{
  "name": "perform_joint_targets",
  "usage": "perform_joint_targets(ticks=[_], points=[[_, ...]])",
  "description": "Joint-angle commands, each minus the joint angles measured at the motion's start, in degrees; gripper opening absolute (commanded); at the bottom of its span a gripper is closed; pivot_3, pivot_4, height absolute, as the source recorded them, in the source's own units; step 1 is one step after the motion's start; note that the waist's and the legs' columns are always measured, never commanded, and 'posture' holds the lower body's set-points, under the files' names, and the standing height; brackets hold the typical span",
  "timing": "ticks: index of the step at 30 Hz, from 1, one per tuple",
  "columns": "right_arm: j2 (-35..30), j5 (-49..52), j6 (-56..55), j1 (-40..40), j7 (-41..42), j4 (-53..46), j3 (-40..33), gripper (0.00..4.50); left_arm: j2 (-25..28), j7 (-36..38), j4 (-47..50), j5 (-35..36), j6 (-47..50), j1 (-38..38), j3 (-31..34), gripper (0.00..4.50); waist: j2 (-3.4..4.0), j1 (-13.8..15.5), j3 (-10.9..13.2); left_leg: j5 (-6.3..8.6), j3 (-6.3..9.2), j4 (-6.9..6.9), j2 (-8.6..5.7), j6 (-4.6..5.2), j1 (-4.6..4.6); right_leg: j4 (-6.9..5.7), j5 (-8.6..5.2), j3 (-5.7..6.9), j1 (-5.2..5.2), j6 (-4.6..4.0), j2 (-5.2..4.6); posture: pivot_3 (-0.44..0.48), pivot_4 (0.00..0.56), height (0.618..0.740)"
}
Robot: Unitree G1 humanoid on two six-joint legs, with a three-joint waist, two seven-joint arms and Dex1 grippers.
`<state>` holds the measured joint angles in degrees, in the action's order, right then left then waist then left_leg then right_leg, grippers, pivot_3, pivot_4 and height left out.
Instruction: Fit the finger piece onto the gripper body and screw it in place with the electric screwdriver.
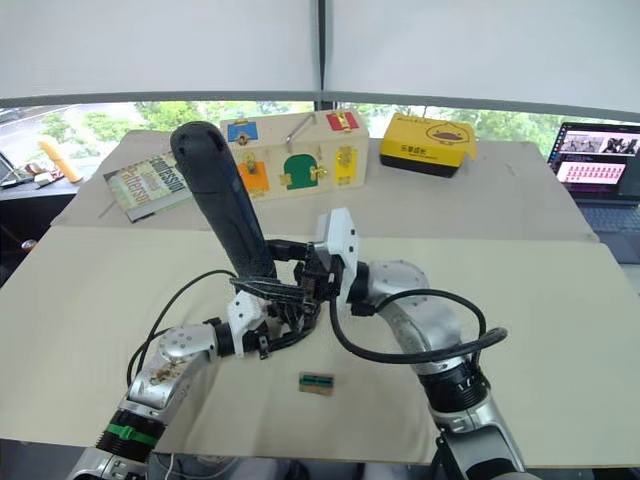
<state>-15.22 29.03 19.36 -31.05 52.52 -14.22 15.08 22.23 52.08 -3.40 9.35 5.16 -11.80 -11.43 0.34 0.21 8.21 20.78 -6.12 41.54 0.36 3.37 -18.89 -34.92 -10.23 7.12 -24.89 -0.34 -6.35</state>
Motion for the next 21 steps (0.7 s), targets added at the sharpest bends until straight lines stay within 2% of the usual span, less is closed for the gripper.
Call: perform_joint_targets(ticks=[1,6,21], points=[[-0.82,-4.12,1.51,2.55,-0.65,3.47,3.40,1.93,0.67,1.68,-2.78,-0.37,2.82,1.93,-2.26,2.27,0.07,-0.04,-0.15,0.00,0.00,-0.03,0.01,0.00,0.04,0.01,0.00,-0.01,0.03,0.00,-0.06,0.000,0.150,0.740],[-0.89,-5.73,0.69,2.50,-1.12,4.97,4.04,1.93,0.66,1.48,-3.05,-0.33,2.68,1.72,-1.96,2.27,0.17,-0.07,-0.39,0.04,-0.02,-0.63,0.02,-0.07,0.78,0.22,-0.15,-0.07,0.60,0.02,-0.21,0.000,0.150,0.740],[0.00,0.58,-0.73,0.23,3.39,0.99,0.36,1.93,0.04,0.37,-3.05,-0.42,2.44,1.99,-1.51,2.27,0.25,-0.04,-0.71,0.07,0.17,-0.75,0.17,-0.13,0.63,0.45,-0.19,-0.08,0.54,-0.09,-0.21,0.000,0.150,0.740]])
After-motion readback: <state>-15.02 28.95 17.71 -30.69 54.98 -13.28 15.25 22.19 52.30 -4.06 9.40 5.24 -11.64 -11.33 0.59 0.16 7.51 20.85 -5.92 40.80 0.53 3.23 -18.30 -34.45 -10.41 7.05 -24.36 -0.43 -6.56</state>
